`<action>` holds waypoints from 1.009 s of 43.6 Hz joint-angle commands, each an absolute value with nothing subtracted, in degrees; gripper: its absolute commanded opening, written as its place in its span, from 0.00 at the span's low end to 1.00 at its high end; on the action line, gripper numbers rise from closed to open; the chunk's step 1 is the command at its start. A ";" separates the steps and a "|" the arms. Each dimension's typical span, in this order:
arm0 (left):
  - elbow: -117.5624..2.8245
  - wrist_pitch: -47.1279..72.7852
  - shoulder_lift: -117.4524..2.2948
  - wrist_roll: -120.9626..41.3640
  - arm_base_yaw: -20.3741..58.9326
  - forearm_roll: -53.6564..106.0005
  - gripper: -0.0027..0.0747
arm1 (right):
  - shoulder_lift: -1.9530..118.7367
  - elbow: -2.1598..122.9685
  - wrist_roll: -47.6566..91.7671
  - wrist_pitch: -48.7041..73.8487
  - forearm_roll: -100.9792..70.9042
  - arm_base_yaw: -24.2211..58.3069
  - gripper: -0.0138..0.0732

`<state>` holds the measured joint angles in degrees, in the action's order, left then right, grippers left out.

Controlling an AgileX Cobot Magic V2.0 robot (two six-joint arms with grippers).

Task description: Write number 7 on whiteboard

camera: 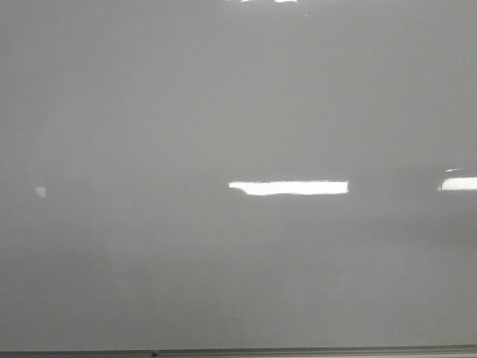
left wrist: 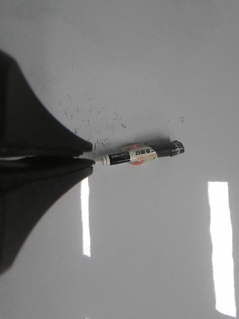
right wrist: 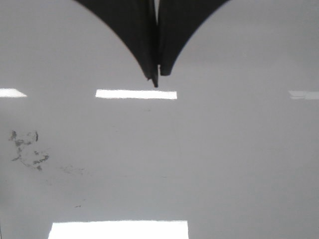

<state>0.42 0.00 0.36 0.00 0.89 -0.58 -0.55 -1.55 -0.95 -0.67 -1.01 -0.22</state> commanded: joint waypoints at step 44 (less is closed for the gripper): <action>-0.32 -7.48 1.07 0.00 1.04 0.00 0.01 | -1.64 0.87 -0.83 -4.08 -1.09 -0.24 0.08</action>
<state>0.42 -1.54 0.36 0.00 0.89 -0.58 -0.55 -1.55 -1.06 -1.00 -1.01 -0.22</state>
